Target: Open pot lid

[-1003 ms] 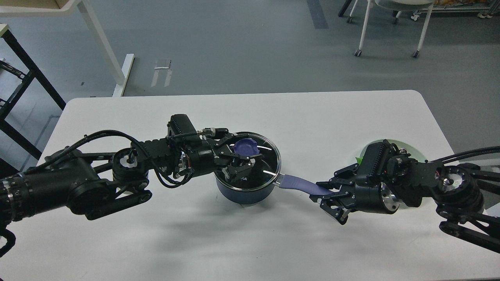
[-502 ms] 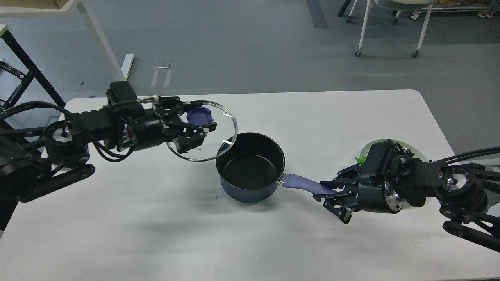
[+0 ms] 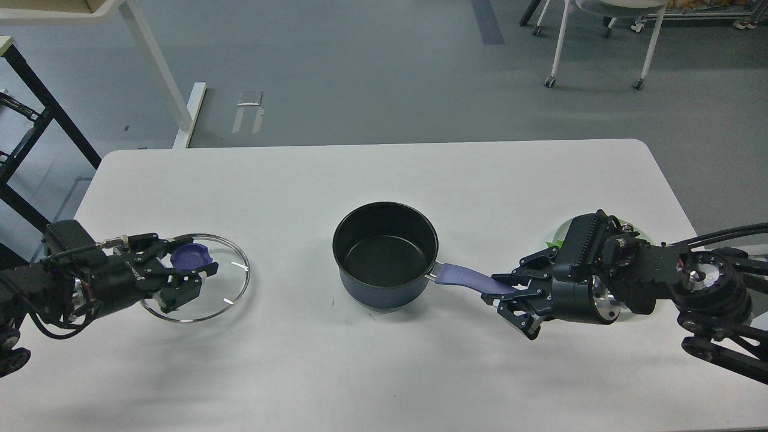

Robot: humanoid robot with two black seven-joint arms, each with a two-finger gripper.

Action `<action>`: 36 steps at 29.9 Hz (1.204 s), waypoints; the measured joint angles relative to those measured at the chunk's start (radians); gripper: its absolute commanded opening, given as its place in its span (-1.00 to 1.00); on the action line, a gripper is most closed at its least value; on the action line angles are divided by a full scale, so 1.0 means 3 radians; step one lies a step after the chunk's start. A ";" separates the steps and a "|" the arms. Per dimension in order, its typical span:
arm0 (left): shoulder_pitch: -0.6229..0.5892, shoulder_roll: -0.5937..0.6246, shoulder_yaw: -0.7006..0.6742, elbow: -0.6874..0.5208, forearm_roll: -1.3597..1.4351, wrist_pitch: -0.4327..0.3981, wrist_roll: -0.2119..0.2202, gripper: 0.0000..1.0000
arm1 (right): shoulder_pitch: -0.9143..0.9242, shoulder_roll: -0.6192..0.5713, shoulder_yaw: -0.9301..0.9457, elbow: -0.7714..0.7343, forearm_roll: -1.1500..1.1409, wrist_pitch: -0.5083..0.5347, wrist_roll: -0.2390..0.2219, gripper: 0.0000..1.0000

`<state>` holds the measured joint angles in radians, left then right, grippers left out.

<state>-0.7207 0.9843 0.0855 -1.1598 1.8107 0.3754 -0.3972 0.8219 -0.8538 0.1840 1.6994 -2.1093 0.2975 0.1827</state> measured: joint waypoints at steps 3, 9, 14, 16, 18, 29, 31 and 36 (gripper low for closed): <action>0.0032 -0.0063 0.0001 0.0165 -0.0004 0.0004 -0.0038 -0.25 | -0.0001 -0.0028 0.0000 0.0005 0.0000 0.0000 -0.0001 -0.59; 0.0043 -0.0155 0.0002 0.0327 -0.0003 0.0005 -0.0043 -0.21 | -0.0028 -0.0037 -0.0001 0.0007 0.0000 0.0000 -0.0001 -0.59; 0.0043 -0.0214 0.0002 0.0400 -0.0023 0.0004 -0.0043 0.38 | -0.0030 -0.0029 -0.0005 0.0007 0.0000 0.0000 -0.0001 -0.59; 0.0043 -0.0215 0.0001 0.0404 -0.0024 0.0004 -0.0045 0.41 | -0.0030 -0.0028 -0.0005 0.0005 0.0000 0.0000 -0.0001 -0.58; 0.0043 -0.0216 0.0002 0.0404 -0.0022 0.0004 -0.0046 0.48 | -0.0030 -0.0028 -0.0005 0.0005 0.0000 0.0000 0.0000 -0.58; 0.0012 -0.0222 -0.0009 0.0385 -0.0028 0.0002 -0.0051 0.75 | -0.0030 -0.0032 0.0004 0.0001 0.0000 0.0000 0.0001 -0.33; 0.0002 -0.0222 -0.0027 0.0377 -0.0048 0.0002 -0.0060 0.86 | -0.0030 -0.0029 0.0008 0.0000 0.0000 0.0000 0.0000 -0.09; -0.0163 -0.0205 -0.0062 0.0365 -0.0644 -0.0020 -0.0102 0.98 | -0.0032 -0.0019 0.0090 -0.0005 0.0009 -0.0067 0.0000 0.56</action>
<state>-0.7695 0.9228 0.0668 -1.0504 1.6176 0.3693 -0.4278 0.8124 -0.8595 0.2111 1.6979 -2.1065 0.2773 0.1827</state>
